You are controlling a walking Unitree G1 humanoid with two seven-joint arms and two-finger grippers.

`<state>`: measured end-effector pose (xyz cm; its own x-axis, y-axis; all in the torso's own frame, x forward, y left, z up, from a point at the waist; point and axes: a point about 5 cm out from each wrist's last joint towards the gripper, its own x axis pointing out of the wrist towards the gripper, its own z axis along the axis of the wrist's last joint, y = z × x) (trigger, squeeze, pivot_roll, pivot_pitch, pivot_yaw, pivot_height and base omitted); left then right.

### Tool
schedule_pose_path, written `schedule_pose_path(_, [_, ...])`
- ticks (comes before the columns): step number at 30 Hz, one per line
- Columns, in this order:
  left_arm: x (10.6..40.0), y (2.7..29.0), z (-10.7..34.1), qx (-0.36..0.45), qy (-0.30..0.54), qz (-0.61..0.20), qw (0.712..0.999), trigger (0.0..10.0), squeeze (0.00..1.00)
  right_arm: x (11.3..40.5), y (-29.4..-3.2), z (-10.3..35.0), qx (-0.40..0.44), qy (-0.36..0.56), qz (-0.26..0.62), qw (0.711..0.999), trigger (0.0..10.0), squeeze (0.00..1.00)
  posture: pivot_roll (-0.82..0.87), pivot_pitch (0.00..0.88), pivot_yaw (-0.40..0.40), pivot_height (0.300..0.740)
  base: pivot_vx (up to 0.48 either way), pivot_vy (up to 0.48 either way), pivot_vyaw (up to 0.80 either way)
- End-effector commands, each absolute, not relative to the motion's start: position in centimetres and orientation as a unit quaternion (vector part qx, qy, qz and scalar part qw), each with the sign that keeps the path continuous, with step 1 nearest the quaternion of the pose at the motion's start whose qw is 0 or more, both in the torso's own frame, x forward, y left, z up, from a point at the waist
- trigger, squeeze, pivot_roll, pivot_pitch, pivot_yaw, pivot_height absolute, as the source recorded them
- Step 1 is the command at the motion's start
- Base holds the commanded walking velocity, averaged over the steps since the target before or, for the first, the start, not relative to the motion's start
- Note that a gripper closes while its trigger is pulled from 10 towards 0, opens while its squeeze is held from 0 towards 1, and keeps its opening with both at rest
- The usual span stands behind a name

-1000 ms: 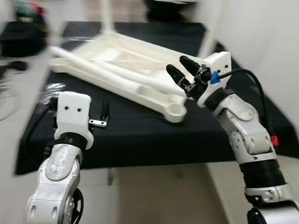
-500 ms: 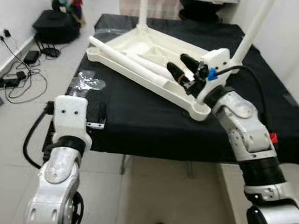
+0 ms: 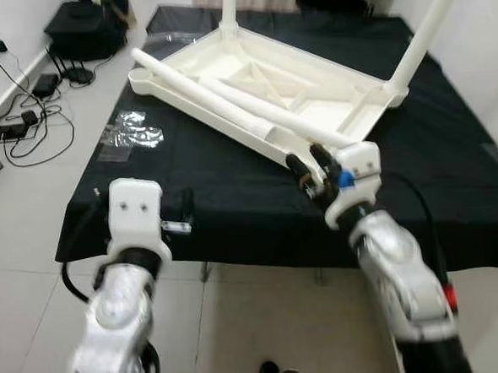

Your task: Building children table

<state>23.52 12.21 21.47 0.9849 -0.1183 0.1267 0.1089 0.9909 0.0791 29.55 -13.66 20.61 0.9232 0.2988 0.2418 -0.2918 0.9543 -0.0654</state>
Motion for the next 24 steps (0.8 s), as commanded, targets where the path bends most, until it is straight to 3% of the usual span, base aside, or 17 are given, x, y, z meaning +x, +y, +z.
schedule_pose_path(1, [22.9,11.5,21.2,0.023,-0.066,-0.068,0.995,10.0,0.0,28.8,-13.4,20.8,-0.014,-0.13,0.143,0.981,10.0,0.0,0.01,0.239,-0.123,0.74,0.0,0.0,-0.8])
schedule_pose_path(18, [23.1,11.3,21.9,0.016,-0.08,-0.063,0.995,10.0,0.0,29.5,-13.0,23.2,-0.044,-0.155,0.135,0.978,10.0,0.0,0.0,0.237,-0.128,0.74,0.0,0.0,-0.8])
schedule_pose_path(24, [23.3,11.7,22.2,0.021,-0.088,-0.05,0.995,10.0,0.0,30.1,-11.7,24.6,-0.05,-0.17,0.188,0.966,10.0,0.0,0.01,0.242,-0.135,0.74,0.0,0.0,0.0])
